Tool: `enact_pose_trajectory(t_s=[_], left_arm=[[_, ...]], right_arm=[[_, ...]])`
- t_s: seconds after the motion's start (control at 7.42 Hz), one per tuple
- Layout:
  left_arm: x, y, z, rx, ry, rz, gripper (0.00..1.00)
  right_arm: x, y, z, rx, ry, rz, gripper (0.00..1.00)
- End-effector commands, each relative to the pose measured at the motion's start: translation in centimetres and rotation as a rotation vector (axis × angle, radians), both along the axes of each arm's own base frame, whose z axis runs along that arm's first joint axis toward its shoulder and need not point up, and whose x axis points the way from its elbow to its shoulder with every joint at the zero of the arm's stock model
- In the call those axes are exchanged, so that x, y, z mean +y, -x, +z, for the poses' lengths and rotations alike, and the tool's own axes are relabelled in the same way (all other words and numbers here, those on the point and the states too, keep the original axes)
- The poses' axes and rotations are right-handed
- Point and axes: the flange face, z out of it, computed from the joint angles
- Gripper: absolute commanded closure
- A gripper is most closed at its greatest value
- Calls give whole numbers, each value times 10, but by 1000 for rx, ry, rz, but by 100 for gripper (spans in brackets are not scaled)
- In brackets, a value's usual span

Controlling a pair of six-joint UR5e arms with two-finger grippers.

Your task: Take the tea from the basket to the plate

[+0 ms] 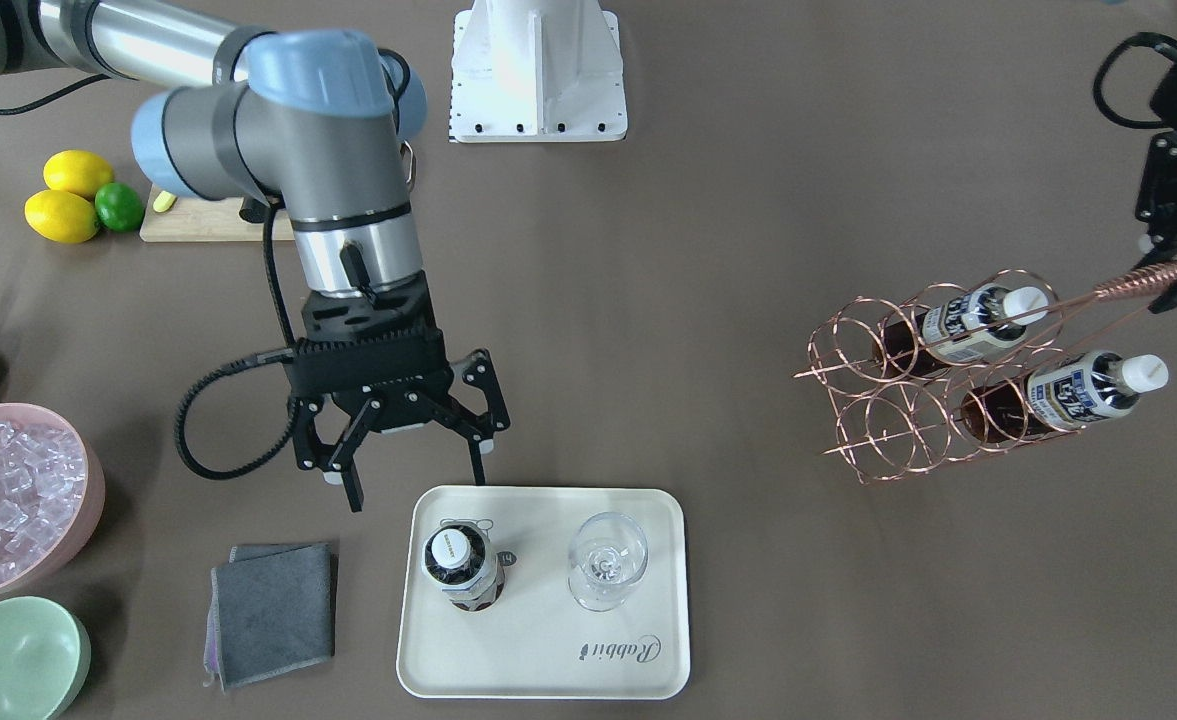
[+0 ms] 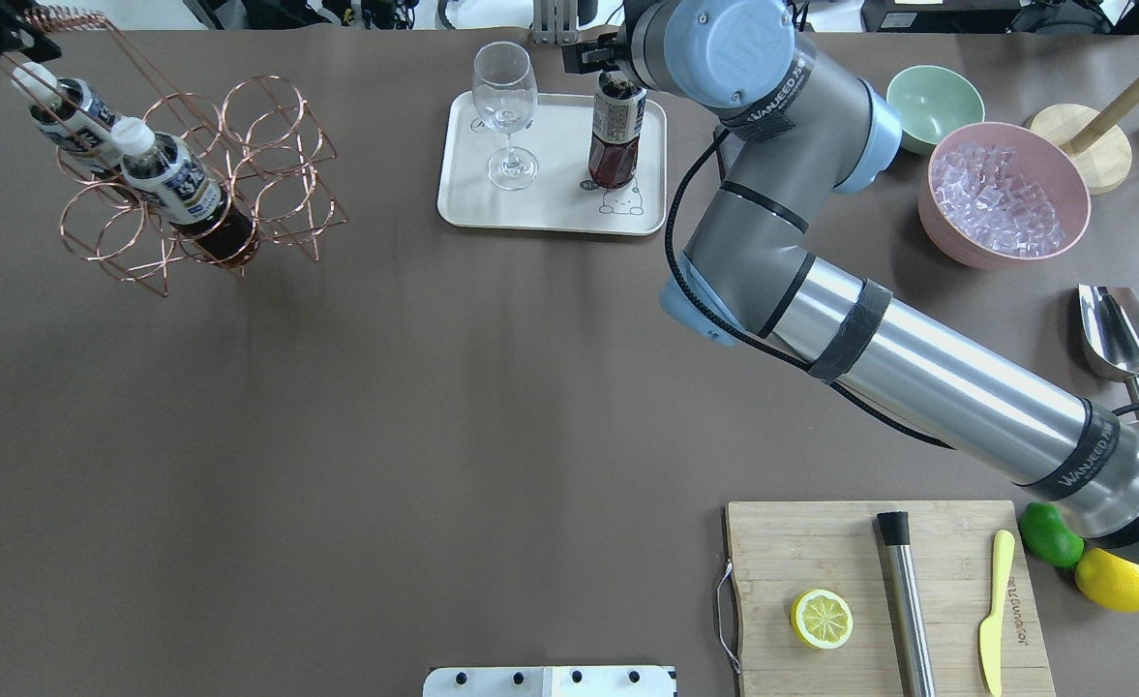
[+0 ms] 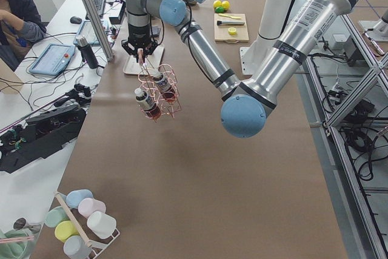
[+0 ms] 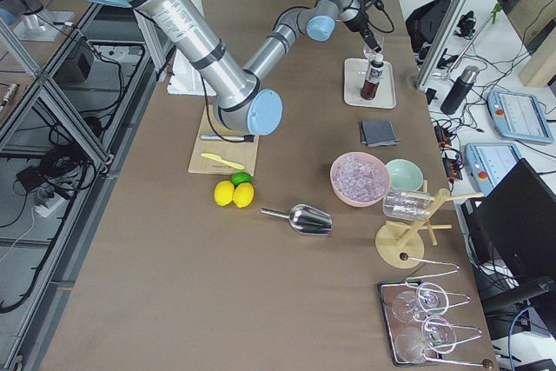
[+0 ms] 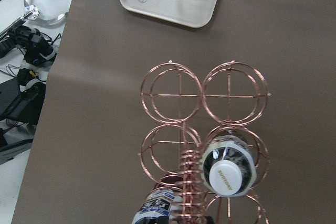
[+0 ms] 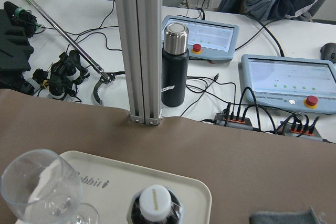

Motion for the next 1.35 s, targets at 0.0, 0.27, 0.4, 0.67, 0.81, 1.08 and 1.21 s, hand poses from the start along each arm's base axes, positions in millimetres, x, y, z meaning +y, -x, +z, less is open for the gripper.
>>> enact_pose_trajectory(t_s=[0.0, 0.27, 0.4, 0.67, 0.81, 1.08, 1.21], left_arm=[[-18, 48, 60, -48, 10, 32, 100], [-40, 64, 111, -84, -3, 120, 100], [-58, 75, 138, -93, -43, 143, 100], [-86, 79, 190, -98, -102, 160, 100], [-87, 80, 195, -98, -99, 158, 100], [-89, 79, 215, -101, -91, 165, 100], [-86, 80, 227, -102, -104, 161, 100]], right_arm=[[73, -107, 30, 37, 78, -1, 0], [115, -176, 107, 80, 166, -22, 0], [128, -204, 141, 155, 173, -53, 0], [126, -295, 219, 272, 230, -208, 0], [135, -350, 272, 260, 307, -262, 0], [157, -428, 381, 164, 423, -382, 0], [160, -448, 416, 117, 449, -411, 0]])
